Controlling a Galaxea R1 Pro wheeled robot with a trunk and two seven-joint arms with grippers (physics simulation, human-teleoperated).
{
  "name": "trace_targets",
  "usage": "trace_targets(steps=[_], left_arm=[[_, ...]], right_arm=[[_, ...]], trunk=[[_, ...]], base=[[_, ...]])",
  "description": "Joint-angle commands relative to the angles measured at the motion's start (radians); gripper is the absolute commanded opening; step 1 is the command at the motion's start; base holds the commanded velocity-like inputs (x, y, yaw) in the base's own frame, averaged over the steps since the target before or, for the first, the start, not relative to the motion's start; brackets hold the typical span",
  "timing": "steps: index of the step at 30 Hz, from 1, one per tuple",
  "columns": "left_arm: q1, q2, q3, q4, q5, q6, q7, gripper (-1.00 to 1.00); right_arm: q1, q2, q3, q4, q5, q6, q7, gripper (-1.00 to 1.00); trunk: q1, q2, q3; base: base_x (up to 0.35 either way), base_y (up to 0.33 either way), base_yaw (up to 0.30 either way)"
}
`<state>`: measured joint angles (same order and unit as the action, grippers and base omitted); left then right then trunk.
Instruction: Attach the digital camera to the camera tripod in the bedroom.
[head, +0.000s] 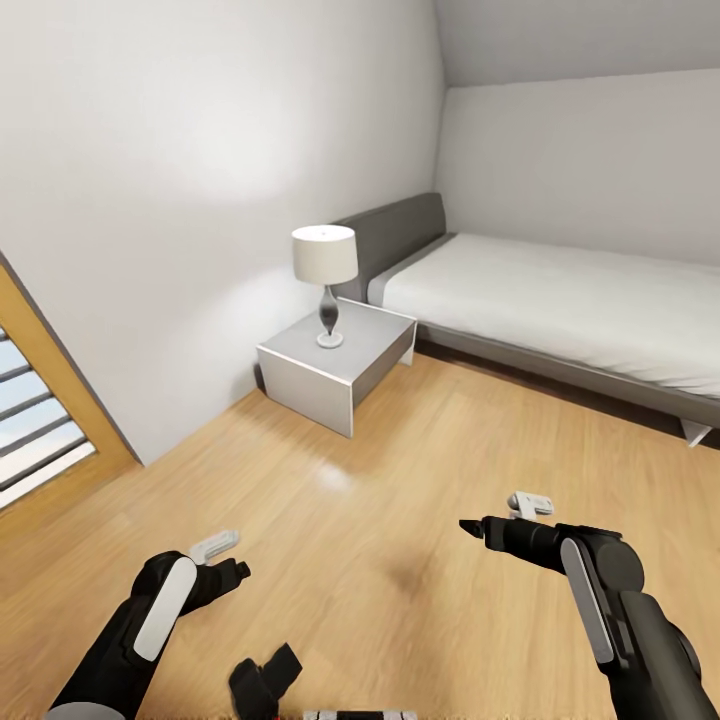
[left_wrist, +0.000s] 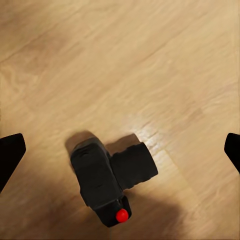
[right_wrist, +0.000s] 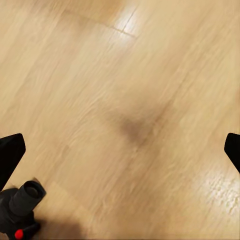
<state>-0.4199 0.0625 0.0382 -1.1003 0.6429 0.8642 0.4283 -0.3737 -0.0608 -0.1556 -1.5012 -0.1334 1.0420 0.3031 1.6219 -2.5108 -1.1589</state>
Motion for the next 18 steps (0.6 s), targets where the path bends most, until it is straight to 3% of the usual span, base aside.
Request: trace_targets(steps=[1,18], left_arm=[[0.000,0.000,0.000,-0.001,0.011,0.003,0.009,1.00],[0.000,0.000,0.000,-0.002,0.010,0.003,0.009,1.00]], right_arm=[[-0.001,0.000,-0.001,-0.001,-0.008,0.005,-0.003,1.00],[-0.001,-0.001,0.001,-0.001,-0.009,0.005,-0.002,1.00]], trunk=[[0.000,-0.001,-0.005],[0.008,-0.005,-0.071]], base=[[0.000,0.000,0.000],[0.000,0.000,0.000]])
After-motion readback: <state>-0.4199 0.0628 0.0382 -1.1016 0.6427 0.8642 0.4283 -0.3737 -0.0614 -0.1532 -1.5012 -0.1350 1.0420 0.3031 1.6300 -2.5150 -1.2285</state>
